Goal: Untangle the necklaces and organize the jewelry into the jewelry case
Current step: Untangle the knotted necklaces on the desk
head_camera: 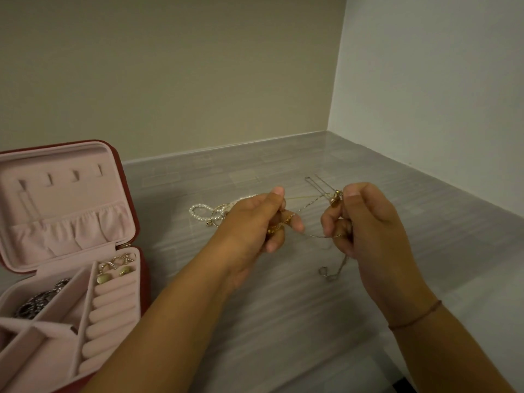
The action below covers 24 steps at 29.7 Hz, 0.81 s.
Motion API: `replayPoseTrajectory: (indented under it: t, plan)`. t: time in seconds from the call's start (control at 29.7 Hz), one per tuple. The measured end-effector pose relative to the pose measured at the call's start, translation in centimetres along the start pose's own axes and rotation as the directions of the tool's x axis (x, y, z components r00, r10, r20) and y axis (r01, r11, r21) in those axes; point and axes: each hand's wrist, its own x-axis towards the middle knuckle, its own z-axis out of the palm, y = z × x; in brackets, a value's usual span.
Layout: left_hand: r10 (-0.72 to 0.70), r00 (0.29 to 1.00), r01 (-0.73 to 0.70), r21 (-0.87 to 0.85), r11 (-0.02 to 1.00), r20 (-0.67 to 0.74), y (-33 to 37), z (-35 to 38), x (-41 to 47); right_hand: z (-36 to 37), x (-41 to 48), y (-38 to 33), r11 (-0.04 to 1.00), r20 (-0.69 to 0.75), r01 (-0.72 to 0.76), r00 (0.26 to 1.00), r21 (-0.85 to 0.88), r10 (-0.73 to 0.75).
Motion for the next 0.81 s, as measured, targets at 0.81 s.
replayPoseTrajectory:
  t: [0.81]
  plan:
    - [0.014,1.0,-0.014,-0.166,0.986,-0.002,-0.5,0.1,0.4,-0.6,1.1,0.3,0.819,0.089,-0.264,0.963,0.509,0.255]
